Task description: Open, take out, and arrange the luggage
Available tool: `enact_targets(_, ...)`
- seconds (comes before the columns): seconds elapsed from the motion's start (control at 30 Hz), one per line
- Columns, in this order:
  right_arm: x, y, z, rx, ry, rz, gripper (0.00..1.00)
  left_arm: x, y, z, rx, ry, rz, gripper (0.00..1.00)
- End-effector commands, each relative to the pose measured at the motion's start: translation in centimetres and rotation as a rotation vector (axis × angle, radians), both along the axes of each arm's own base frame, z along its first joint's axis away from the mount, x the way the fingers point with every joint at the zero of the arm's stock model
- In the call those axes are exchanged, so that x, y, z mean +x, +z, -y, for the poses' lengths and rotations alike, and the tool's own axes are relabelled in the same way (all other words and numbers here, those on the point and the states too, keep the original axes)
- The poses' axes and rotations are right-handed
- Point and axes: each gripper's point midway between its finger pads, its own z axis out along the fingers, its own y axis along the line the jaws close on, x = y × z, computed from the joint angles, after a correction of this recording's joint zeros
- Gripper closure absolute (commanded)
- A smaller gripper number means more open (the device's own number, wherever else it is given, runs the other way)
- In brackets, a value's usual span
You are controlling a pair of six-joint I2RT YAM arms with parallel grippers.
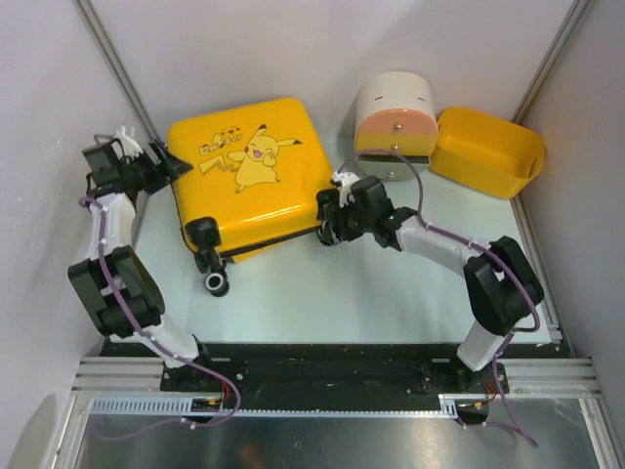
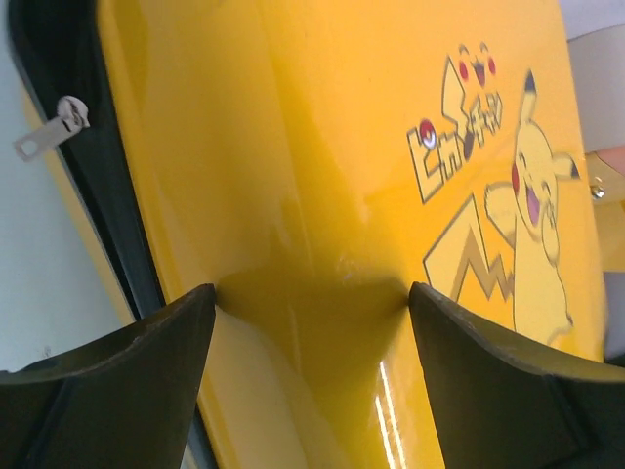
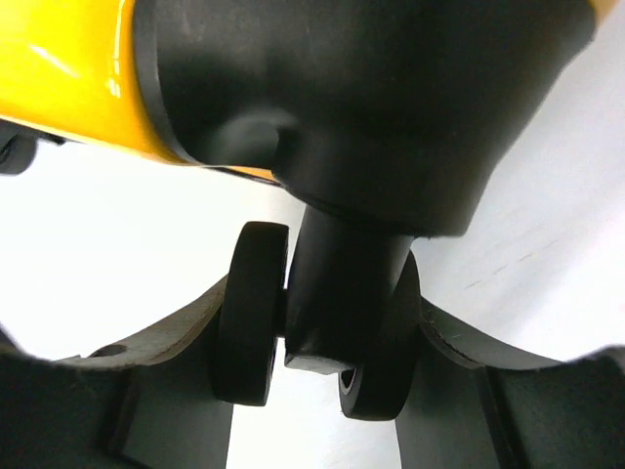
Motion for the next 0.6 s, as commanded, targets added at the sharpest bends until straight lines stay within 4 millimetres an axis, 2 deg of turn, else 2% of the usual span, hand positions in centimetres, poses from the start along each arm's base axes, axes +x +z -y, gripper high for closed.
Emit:
enact_targets(0.0, -12.4, 2.3, -7.7, 0.103, 0.227, -0.175, 0.95, 3.3, 3.7, -1.7, 0.150, 0.035, 0.115, 0.14)
enact_targets(0.03, -13.6, 3.1, -8.4, 0.123, 0.231, -0.184, 0.82, 3.1, 4.9, -1.6, 0.163, 0.034, 0.141, 0.14)
enact_targets(0.07, -14.1, 3.6, -8.9, 0.140, 0.233, -0.192, 0.60, 2.8, 5.6, -1.6, 0.175, 0.036, 0.155, 0.12)
enact_targets(0.13, -15.2, 4.7, -9.6, 0.179, 0.246, -0.220, 0.50, 1.7, 7.7, -1.2, 0.201, 0.032, 0.200, 0.10)
enact_targets(0.17, -15.6, 5.4, -9.7, 0.199, 0.257, -0.223, 0.43, 1.1, 8.0, -0.8, 0.225, 0.016, 0.202, 0.08)
enact_targets(0.2, -16.0, 6.0, -9.9, 0.221, 0.283, -0.231, 0.39, 0.5, 8.4, -0.1, 0.248, -0.003, 0.208, 0.07)
enact_targets(0.23, -16.1, 6.6, -9.9, 0.236, 0.304, -0.226, 0.37, -0.6, 9.6, 0.7, 0.287, -0.017, 0.235, 0.06)
enact_targets(0.3, -15.2, 8.5, -9.0, 0.285, 0.323, -0.199, 0.30, -2.5, 8.6, 2.9, 0.377, -0.092, 0.215, 0.04)
enact_targets(0.33, -14.8, 9.4, -8.6, 0.314, 0.344, -0.188, 0.29, -4.4, 9.5, 4.2, 0.413, -0.116, 0.236, 0.03)
enact_targets(0.37, -13.7, 10.7, -7.5, 0.360, 0.358, -0.181, 0.27, -5.3, 9.6, 5.9, 0.499, -0.184, 0.272, 0.00)
enact_targets(0.4, -13.0, 11.6, -6.9, 0.385, 0.357, -0.170, 0.24, -6.4, 8.5, 6.8, 0.532, -0.214, 0.262, 0.00)
enact_targets(0.43, -12.6, 12.2, -6.3, 0.406, 0.364, -0.164, 0.23, -8.3, 9.6, 7.6, 0.587, -0.217, 0.303, 0.00)
enact_targets(0.47, -12.4, 13.0, -5.6, 0.426, 0.385, -0.154, 0.21, -9.3, 9.5, 10.1, 0.645, -0.295, 0.345, 0.00)
enact_targets(0.5, -11.6, 13.8, -4.5, 0.436, 0.368, -0.133, 0.21, -10.3, 8.2, 11.2, 0.683, -0.334, 0.341, 0.00)
enact_targets(0.53, -11.2, 14.1, -3.8, 0.439, 0.359, -0.122, 0.20, -11.7, 9.0, 11.5, 0.764, -0.318, 0.382, 0.00)
enact_targets(0.57, -11.0, 14.4, -3.3, 0.440, 0.354, -0.115, 0.20, -12.7, 8.8, 14.1, 0.844, -0.421, 0.445, 0.00)
